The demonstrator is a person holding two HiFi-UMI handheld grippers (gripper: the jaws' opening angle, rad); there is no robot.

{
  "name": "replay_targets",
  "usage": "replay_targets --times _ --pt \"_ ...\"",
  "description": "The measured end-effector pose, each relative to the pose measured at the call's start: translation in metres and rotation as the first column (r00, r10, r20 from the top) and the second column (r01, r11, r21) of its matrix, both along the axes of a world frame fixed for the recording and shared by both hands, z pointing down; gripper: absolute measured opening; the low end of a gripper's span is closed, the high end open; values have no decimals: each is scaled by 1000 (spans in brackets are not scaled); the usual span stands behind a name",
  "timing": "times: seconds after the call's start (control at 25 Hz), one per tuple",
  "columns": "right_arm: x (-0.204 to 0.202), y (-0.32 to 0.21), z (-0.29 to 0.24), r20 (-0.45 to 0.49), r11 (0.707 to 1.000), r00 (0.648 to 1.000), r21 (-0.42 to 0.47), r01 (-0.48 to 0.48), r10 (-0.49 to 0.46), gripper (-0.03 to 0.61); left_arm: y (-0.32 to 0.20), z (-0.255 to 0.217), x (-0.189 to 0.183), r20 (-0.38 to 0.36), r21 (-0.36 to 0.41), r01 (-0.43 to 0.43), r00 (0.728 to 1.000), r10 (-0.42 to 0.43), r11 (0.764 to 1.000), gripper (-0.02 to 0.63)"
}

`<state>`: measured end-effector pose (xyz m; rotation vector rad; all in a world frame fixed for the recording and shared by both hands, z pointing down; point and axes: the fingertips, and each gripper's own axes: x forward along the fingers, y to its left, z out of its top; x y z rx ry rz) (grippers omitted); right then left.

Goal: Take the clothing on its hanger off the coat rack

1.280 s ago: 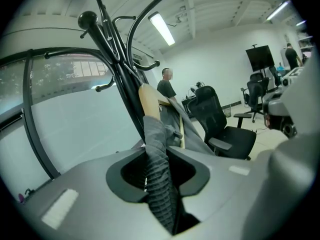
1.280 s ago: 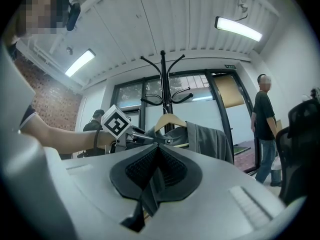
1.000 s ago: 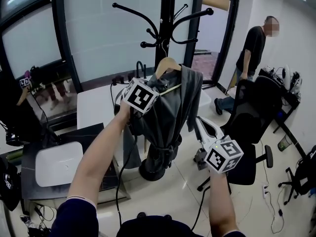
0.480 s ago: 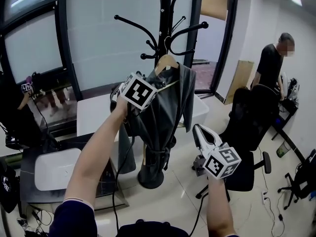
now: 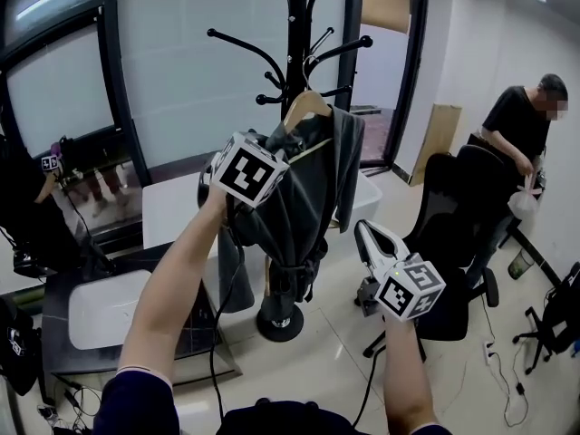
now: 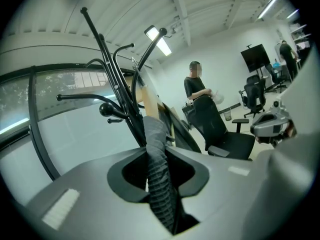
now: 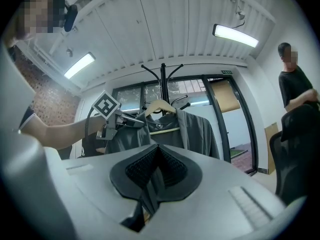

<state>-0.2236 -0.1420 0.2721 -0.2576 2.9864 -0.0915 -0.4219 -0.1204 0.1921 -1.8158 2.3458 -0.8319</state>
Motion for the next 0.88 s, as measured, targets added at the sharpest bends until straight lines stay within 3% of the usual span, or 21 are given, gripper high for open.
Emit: replay_targets --times 0.44,0.88 --pt "36 1 14 -42 994 993 -10 -107 106 2 1 36 53 -15 -42 -140 990 139 989 86" --pt "114 -19 27 -77 943 942 -38 -330 327 2 -20 82 123 -69 -86 -339 940 334 937 83"
